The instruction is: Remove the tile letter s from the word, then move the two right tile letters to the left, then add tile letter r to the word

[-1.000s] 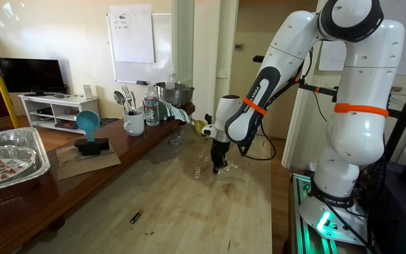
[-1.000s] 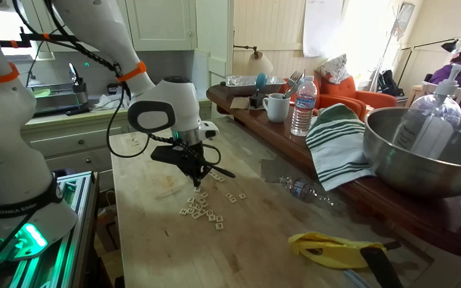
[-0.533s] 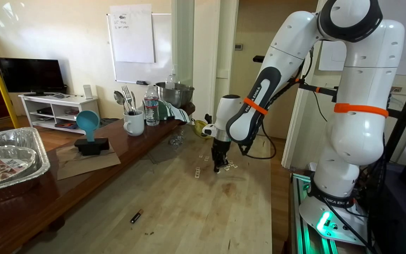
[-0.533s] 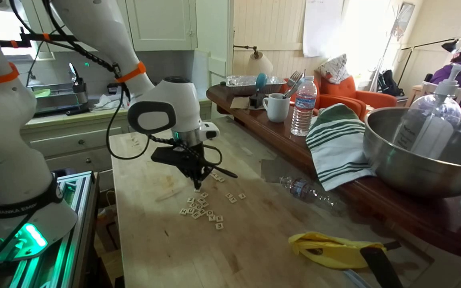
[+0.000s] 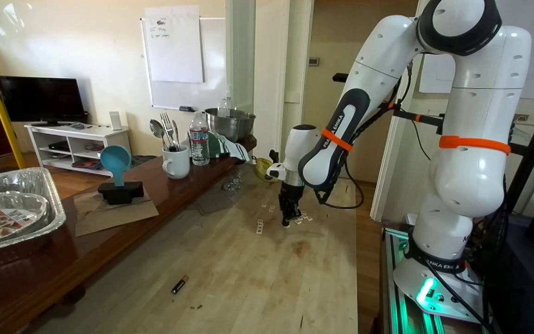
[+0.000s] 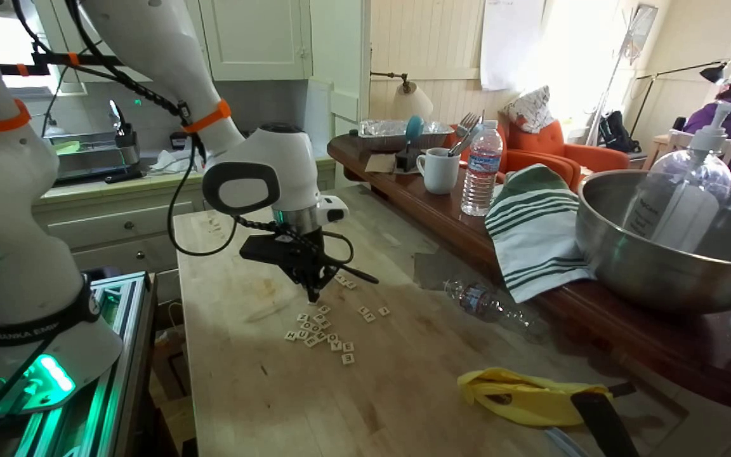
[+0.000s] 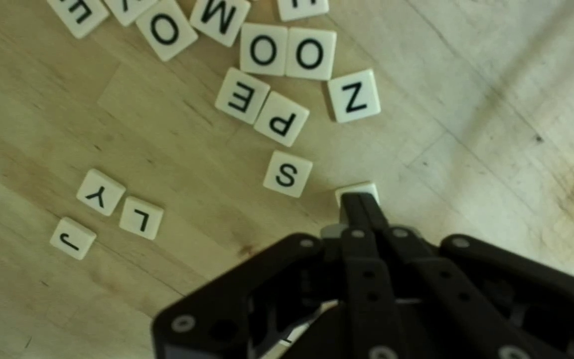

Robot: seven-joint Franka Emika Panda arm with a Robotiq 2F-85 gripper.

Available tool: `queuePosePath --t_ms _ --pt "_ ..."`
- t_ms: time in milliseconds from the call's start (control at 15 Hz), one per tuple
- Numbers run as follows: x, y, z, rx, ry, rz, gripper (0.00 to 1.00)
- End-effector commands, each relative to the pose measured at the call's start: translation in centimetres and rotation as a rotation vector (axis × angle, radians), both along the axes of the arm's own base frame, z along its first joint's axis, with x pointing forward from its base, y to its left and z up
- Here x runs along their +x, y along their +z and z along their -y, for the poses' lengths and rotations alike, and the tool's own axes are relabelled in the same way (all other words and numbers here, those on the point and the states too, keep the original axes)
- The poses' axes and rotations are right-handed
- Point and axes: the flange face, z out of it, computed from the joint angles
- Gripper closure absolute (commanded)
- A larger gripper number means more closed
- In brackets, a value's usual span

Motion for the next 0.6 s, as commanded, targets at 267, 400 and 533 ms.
queuePosePath --t_ms 267,400,533 --pt "1.0 -1.5 0.5 0.03 -0.101 -0.013 1.0" --pt "1.6 -1.4 0.7 0.042 -0.148 -0.008 1.0" --pt "2.1 -1.6 0.9 0.055 -0.19 -0.011 1.0"
